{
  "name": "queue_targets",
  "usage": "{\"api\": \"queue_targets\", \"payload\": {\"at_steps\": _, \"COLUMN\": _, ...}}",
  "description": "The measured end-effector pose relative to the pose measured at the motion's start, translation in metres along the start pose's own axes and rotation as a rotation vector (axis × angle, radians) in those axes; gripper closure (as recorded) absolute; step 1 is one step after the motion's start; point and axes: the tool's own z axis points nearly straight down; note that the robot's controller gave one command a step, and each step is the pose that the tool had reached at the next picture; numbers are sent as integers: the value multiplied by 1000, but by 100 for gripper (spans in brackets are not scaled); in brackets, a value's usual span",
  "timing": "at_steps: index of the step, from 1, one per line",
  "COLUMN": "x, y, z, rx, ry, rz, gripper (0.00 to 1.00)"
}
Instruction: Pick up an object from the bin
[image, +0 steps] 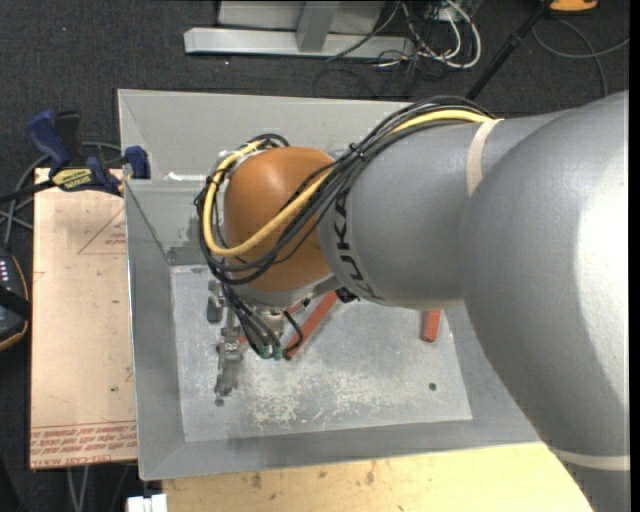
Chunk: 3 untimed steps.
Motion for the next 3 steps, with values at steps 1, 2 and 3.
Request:
{"api": "queue_targets", "payload": {"at_steps": 1, "x": -31, "y": -46, "z": 93, "rx": 3, "ry": 3, "rz": -223, "gripper": 0}}
{"api": "queue_targets", "payload": {"at_steps": 2, "x": -32, "y": -43, "z": 90, "rx": -1, "ry": -1, "rz": -224, "gripper": 100}}
{"api": "queue_targets", "payload": {"at_steps": 3, "x": -32, "y": -43, "z": 90, "rx": -1, "ry": -1, "rz": -224, "gripper": 0}}
